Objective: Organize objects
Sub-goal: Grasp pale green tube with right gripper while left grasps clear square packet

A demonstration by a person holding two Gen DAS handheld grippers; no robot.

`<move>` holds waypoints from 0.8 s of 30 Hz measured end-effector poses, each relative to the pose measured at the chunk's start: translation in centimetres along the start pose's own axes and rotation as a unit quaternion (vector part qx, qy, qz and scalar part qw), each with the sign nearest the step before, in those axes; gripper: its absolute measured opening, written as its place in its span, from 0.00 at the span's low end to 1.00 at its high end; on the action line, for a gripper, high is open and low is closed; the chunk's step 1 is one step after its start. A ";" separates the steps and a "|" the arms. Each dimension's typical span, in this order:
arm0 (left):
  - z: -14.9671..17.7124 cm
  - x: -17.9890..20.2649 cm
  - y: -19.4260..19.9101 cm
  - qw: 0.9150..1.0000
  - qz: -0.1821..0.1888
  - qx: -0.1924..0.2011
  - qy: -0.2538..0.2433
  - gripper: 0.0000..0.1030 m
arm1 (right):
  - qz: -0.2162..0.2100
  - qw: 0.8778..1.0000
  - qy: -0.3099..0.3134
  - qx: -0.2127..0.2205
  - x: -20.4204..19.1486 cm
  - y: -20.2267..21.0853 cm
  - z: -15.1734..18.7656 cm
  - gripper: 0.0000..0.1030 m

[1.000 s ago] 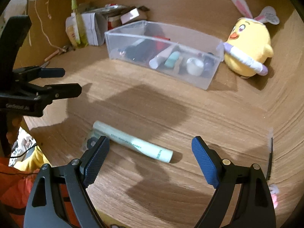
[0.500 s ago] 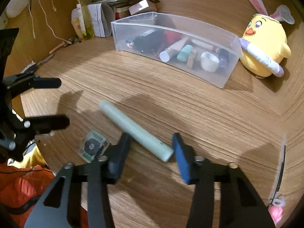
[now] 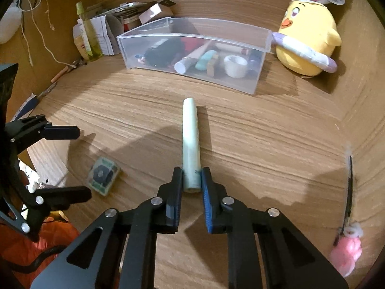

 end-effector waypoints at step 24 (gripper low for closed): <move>-1.4 -0.5 -0.9 0.999 -0.015 0.039 0.000 0.38 | 0.016 1.000 -0.009 0.009 -0.5 -2.2 -2.3 0.14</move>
Point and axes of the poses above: each gripper's, at about its wrist camera, not at the fingertips, and y roughly against the way its jaws point, x to its right, z to its underside, the point moved 7 cm from there along -y, roughly the way its jaws point, and after that the axes turned 6 degrees about x, right-handed, at the moved point
